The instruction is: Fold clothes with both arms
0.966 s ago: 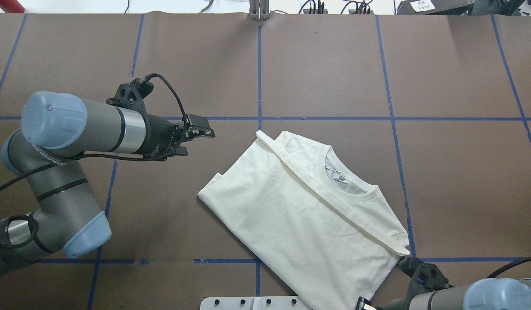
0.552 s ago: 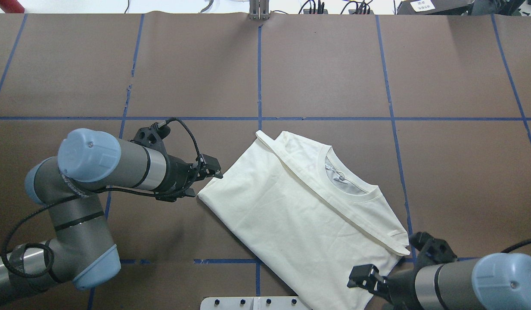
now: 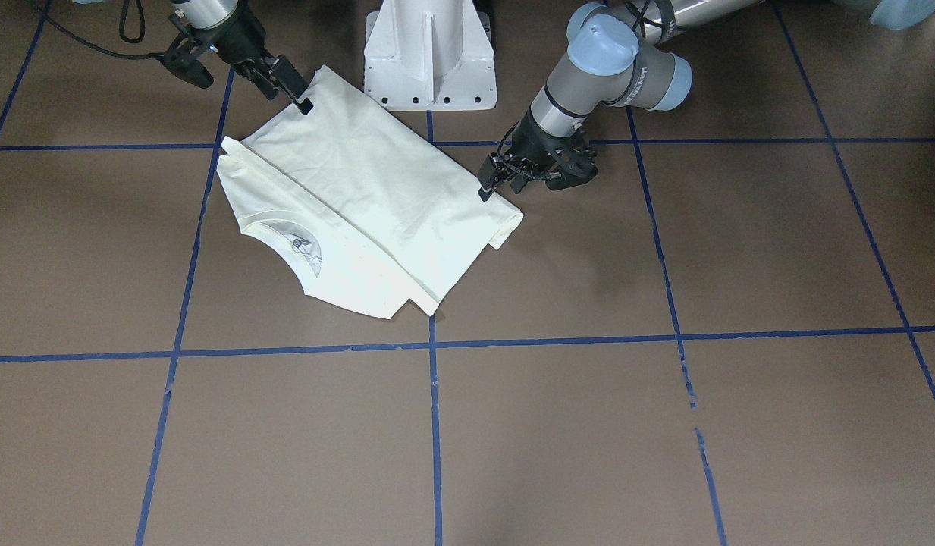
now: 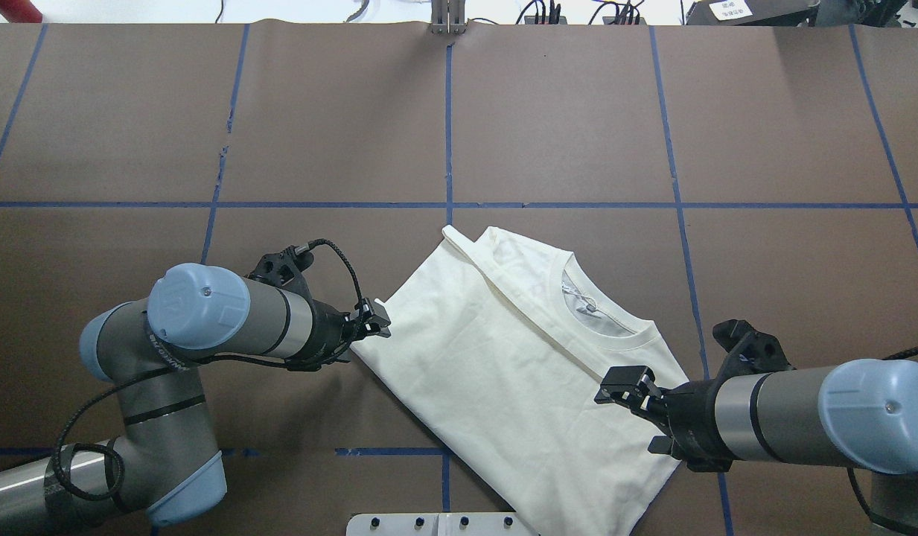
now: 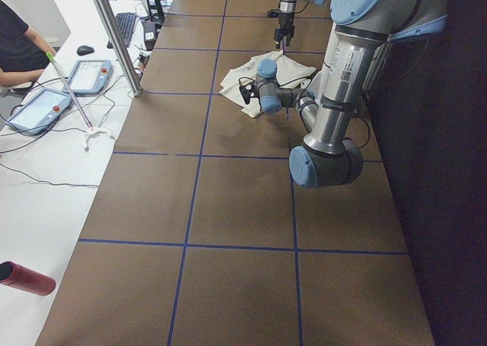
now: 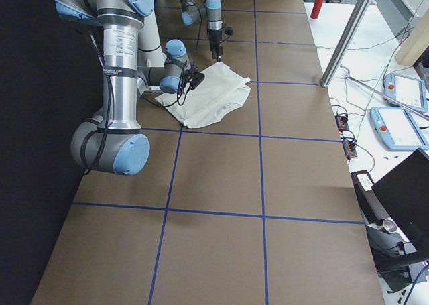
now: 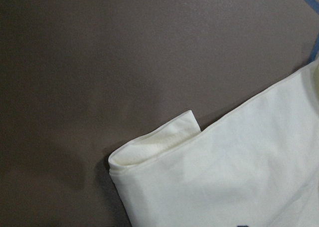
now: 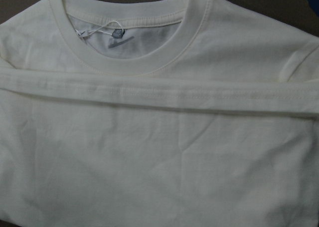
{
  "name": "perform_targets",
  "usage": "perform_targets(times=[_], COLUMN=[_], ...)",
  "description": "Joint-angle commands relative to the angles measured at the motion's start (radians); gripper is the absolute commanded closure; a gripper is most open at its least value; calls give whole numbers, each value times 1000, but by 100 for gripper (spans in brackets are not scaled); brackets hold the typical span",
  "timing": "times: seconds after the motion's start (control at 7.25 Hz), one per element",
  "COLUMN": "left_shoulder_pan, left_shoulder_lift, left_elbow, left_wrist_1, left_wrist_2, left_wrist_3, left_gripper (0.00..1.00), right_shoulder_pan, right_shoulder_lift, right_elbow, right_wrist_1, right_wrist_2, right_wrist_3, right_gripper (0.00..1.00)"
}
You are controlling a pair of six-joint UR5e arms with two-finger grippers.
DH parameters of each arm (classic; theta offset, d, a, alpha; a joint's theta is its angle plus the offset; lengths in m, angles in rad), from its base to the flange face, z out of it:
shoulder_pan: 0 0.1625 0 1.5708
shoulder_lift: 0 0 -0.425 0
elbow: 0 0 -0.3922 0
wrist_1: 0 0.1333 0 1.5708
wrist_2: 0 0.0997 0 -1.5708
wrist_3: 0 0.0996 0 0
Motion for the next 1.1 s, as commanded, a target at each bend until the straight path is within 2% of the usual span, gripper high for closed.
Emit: perform_targets(times=[0.0, 0.28, 0.41, 0.55, 0.69, 0.83, 0.97], left_shoulder_pan=[3, 3, 3, 3, 2, 2, -11], left_shoulder_lift=[-4, -7, -6, -7, -7, -9, -7], left_elbow=[31, 40, 43, 43, 42, 40, 37], left_wrist_1=[-1, 0, 0, 17, 31, 41, 45], left_wrist_2=[14, 19, 19, 20, 44, 48, 54], left_wrist_3=[1, 1, 1, 0, 0, 0, 3], left_gripper=[33, 36, 43, 64, 90, 100, 100], right_shoulder_pan=[14, 27, 43, 44, 46, 46, 53], right_shoulder_lift=[6, 33, 87, 90, 90, 93, 93], right_elbow=[-17, -48, -74, -75, -77, -81, -81], right_wrist_1=[2, 2, 0, 0, 0, 0, 0], right_wrist_2=[-1, -4, -4, -2, -2, -2, -2], right_wrist_3=[-3, -4, -4, -4, -4, -4, -4], right_gripper=[0, 0, 0, 0, 0, 0, 0])
